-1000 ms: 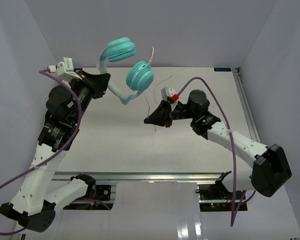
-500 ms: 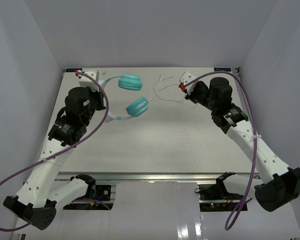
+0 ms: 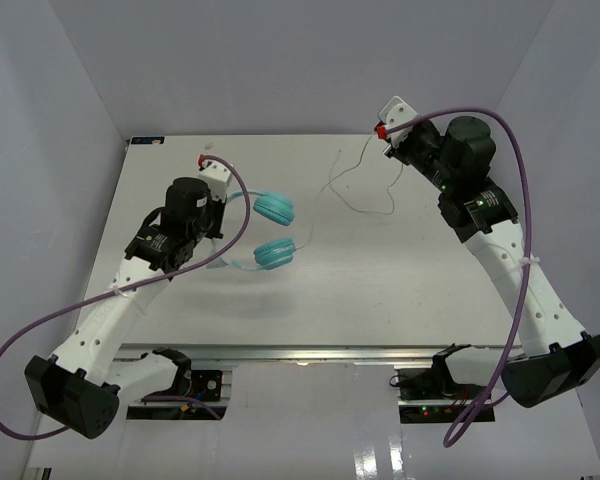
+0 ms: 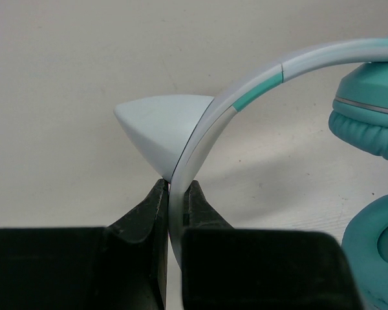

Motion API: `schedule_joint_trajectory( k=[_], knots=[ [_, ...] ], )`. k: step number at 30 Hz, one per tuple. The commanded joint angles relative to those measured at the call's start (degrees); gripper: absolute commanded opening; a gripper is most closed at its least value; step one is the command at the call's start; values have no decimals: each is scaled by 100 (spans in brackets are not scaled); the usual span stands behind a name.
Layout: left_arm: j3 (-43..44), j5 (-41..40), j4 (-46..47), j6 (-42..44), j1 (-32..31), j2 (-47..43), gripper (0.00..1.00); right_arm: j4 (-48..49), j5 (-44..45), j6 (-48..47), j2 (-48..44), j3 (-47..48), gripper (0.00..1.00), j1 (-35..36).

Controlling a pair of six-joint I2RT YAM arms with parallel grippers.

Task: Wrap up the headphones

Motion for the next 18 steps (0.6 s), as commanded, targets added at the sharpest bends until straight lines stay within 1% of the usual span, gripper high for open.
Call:
schedule_joint_trajectory(
  k=[1,3,6,10,13,18],
  knots=[
    [-9,1021,388,25,-18,277,0,-139,-1020,539,207,776,8,11],
    [-46,1381,530,16,-77,505,0,-205,-1392,796,297,1011,8,70],
    [-22,1580,694,23,-150,768,0,-233,-1993,1077,377,1180,8,151],
    [120,1849,969,-19,-359,1002,0,-146,-2516,1336,436,1072,8,292],
    [273,1988,1101,-79,-576,1131,0,-80,-2720,1389,436,830,8,434],
    [546,2165,1324,-180,-951,1279,0,153,-2818,1547,418,401,8,540]
  ],
)
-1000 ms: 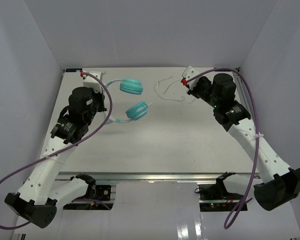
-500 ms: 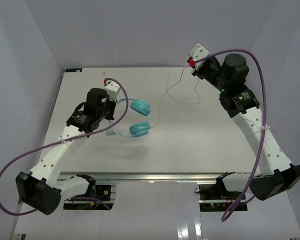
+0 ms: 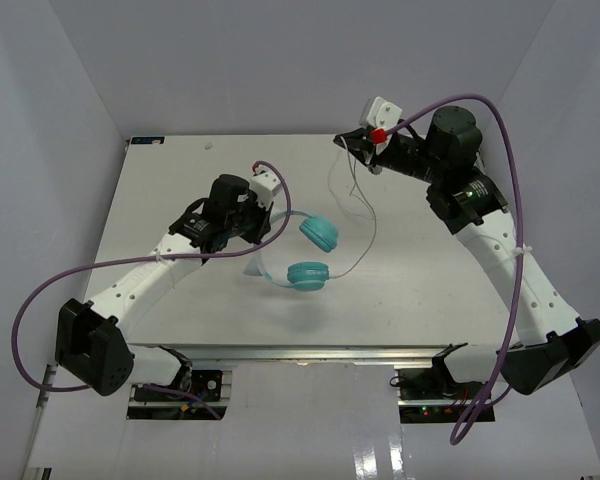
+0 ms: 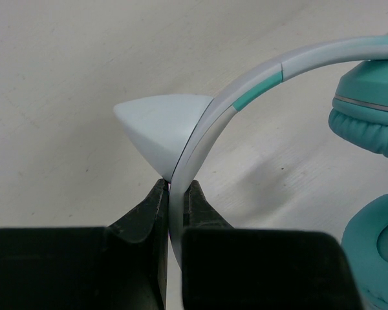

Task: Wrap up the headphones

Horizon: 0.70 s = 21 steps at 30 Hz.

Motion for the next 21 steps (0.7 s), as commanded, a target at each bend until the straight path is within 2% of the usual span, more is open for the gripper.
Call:
schedule_joint_trajectory(
  k=[1,11,17,21],
  knots=[
    [509,478,671,-244,-332,-49,0,337,-292,303,-3,-295,8,101],
    [450,373,1294,-375,-1016,9,0,469,518,-92,47,-669,8,317],
    [621,281,1360,-519,-1244,120,0,397,833,-448,62,-847,8,581],
    [717,215,1453,-540,-1432,242,0,457,1079,-358,165,-735,8,725]
  ],
)
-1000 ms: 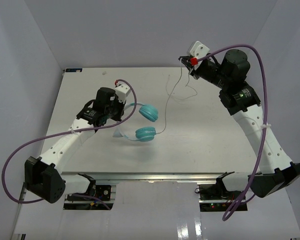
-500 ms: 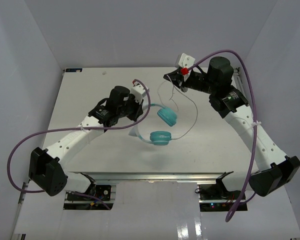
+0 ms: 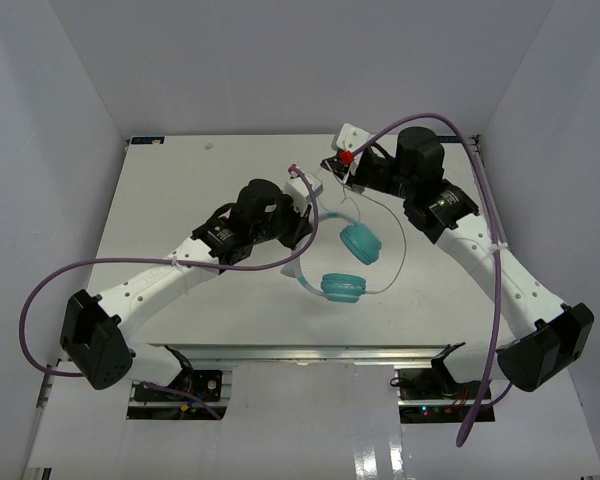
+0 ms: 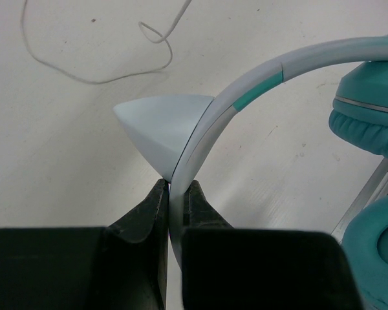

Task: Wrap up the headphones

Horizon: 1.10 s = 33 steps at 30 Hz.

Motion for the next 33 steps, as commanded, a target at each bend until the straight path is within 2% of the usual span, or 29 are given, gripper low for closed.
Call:
schedule_joint_trajectory(
  k=[1,6,14,24,33],
  knots=[
    [417,-3,511,-218,-238,56,0,259,426,-27,95,186,8,164],
    [450,-150,657,-216,-576,290,0,291,825,230,321,403,8,215],
    [440,-357,1085,-227,-998,463,0,451,2204,1255,619,454,8,346],
    [360,-539,1321,-214,-1269,415,0,635,2261,1886,622,372,8,346],
    [549,-698,1067,-124,-1340,724,0,424,1759,2459,731,614,8,346]
  ],
)
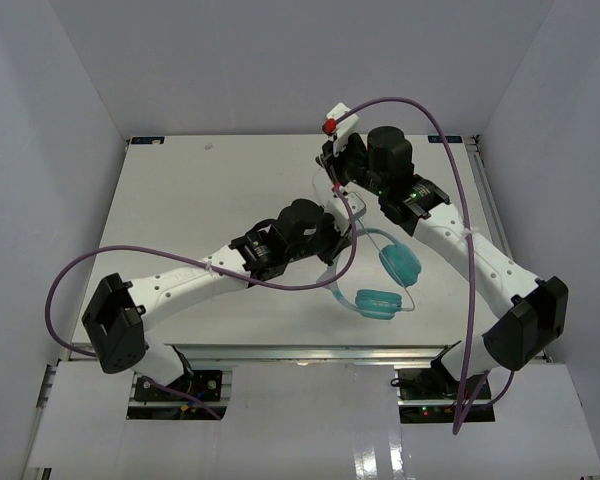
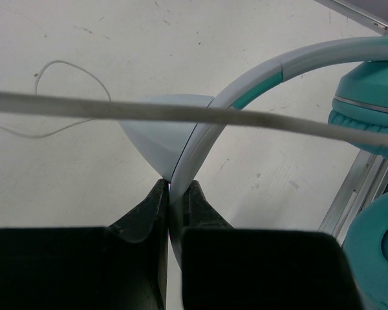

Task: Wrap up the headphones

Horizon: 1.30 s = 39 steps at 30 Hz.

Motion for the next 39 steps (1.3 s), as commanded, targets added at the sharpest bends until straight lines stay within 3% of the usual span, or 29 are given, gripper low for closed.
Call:
schedule_joint_trajectory(
  k=[1,11,25,29,33,39],
  knots=[
    [344,-53,74,-32,-77,99,0,223,-346,577,3,432,8,25],
    [300,-1049,360,191,-77,149,0,45,-820,1181,114,686,8,25],
    [-517,-1284,1583,836,-241,-800,0,213,-716,1377,110,690,8,16],
    [-681,-1743,1833,997,-279,-795,0,152,-939,1662,132,883,8,16],
    [-1008,-2352,2631,1236,-285,-793,0,151,-1173,1952,146,963,8,16],
    [-818,-2528,3317,1576,-288,-515,0,206,-1371,2277,256,963,8,105]
  ],
)
